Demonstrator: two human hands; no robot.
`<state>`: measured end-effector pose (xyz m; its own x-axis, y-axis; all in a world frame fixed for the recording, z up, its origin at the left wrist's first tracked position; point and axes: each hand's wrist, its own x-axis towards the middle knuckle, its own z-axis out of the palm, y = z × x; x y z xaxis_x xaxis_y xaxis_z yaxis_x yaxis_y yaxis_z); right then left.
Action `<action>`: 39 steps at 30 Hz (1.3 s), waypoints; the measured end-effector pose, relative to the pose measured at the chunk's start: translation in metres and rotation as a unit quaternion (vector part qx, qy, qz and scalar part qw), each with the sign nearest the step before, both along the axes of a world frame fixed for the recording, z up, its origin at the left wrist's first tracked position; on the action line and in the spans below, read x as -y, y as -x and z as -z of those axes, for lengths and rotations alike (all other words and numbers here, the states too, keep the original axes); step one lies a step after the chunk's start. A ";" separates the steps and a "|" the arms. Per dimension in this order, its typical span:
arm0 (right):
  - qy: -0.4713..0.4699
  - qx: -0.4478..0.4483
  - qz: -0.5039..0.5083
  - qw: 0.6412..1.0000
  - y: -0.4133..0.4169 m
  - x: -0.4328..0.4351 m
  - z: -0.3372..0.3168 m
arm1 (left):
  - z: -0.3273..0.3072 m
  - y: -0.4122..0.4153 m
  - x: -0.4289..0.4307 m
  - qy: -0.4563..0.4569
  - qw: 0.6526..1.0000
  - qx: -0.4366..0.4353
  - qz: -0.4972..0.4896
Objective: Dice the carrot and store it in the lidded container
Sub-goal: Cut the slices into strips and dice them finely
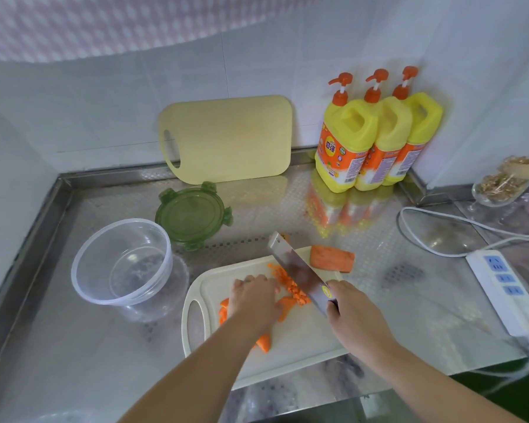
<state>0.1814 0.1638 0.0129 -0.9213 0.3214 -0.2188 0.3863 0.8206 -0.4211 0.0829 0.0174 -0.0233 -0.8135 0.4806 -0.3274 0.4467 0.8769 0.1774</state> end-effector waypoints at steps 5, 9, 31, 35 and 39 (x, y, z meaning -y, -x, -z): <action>0.006 0.003 0.014 1.000 -0.002 -0.006 -0.004 | 0.011 -0.007 -0.017 0.047 0.999 -0.005 -0.014; 0.005 0.012 0.015 1.000 -0.004 -0.006 -0.004 | 0.006 -0.004 -0.017 0.041 0.999 0.016 -0.029; 0.017 0.020 -0.023 0.999 0.013 0.020 -0.004 | 0.007 0.034 0.041 -0.048 0.978 0.075 -0.190; 0.021 0.021 -0.023 0.999 0.013 0.019 -0.001 | 0.014 0.034 0.038 -0.029 0.986 0.085 -0.143; 0.024 0.014 -0.032 0.999 0.013 0.019 0.000 | 0.017 0.034 0.041 -0.062 0.992 0.062 -0.089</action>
